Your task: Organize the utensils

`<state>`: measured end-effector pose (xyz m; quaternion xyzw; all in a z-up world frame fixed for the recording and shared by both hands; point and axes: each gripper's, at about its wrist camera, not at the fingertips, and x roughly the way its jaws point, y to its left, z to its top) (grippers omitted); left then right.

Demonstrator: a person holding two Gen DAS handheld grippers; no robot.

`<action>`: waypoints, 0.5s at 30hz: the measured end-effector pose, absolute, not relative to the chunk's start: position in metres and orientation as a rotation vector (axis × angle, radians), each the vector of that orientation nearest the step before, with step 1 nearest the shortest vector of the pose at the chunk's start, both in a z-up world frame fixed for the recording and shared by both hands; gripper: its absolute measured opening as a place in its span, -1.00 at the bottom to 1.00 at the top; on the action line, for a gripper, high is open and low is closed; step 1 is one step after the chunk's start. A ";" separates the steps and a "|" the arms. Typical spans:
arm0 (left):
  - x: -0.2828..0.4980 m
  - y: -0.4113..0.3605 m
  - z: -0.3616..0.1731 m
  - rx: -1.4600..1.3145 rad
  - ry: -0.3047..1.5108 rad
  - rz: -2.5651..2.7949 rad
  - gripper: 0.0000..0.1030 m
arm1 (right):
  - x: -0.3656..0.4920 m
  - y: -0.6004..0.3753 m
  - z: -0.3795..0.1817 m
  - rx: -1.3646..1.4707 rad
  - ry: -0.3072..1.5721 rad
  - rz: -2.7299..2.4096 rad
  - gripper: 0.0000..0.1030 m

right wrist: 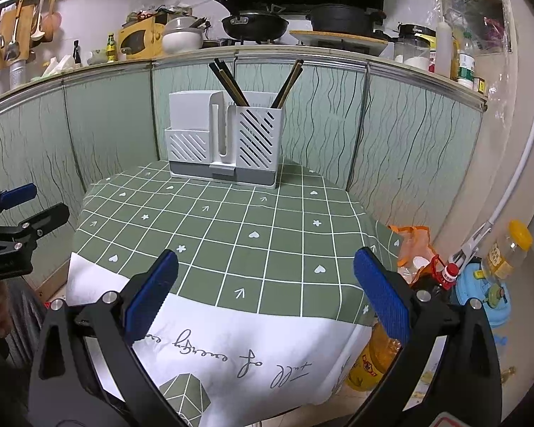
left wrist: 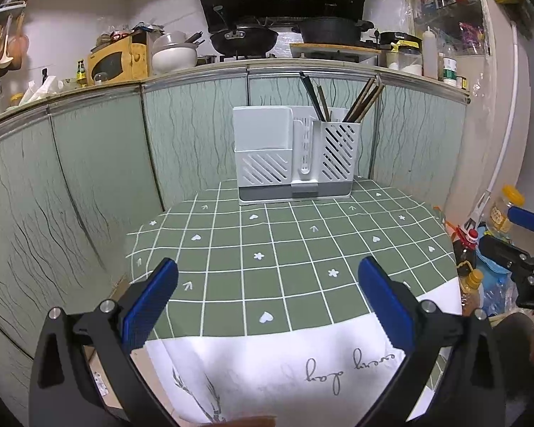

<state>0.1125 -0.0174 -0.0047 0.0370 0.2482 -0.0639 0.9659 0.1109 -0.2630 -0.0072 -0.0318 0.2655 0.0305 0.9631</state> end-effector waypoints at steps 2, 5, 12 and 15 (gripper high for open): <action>0.112 -0.016 -0.004 0.077 0.500 -0.125 0.91 | 0.110 -0.264 -0.006 -0.065 0.533 0.065 0.84; 0.111 -0.015 -0.003 0.084 0.503 -0.135 0.91 | 0.110 -0.265 -0.006 -0.060 0.536 0.069 0.84; 0.108 -0.011 -0.001 0.089 0.506 -0.143 0.91 | 0.109 -0.267 -0.006 -0.059 0.536 0.070 0.84; 0.107 -0.010 0.000 0.088 0.509 -0.142 0.91 | 0.109 -0.269 -0.006 -0.056 0.538 0.067 0.84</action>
